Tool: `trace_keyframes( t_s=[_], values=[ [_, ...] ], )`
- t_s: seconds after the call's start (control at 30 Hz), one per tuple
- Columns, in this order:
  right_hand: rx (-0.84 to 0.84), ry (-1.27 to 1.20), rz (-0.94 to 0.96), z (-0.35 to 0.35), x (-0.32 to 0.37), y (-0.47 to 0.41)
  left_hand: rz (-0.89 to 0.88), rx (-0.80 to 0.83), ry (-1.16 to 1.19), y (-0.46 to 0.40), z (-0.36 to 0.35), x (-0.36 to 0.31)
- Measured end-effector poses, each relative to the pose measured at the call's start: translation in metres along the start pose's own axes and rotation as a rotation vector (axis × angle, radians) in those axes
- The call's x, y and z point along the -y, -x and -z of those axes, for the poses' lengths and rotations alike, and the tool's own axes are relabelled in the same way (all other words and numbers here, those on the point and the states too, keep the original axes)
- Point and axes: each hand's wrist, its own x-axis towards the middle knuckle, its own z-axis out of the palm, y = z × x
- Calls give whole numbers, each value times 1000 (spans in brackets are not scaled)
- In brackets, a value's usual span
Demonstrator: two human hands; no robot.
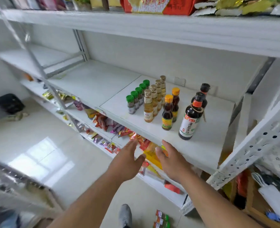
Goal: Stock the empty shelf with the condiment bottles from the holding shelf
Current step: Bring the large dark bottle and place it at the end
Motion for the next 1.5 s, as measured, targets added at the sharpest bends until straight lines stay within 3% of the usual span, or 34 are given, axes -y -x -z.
trace_keyframes(
  t_s=[0.2, 0.37, 0.77, 1.03, 1.5],
  values=[
    [268, 316, 279, -76, 59, 21, 284, -124, -151, 90, 38, 80],
    [422, 520, 454, -154, 111, 52, 505, -214, -119, 167, 70, 149],
    [674, 647, 701, -391, 240, 143, 828, -286, 59, 352, 154, 323],
    [729, 627, 763, -448, 292, 168, 911, -399, 115, 405, 175, 382],
    [829, 441, 758, -490, 324, 126, 985, -478, 63, 401, 212, 390]
  ],
)
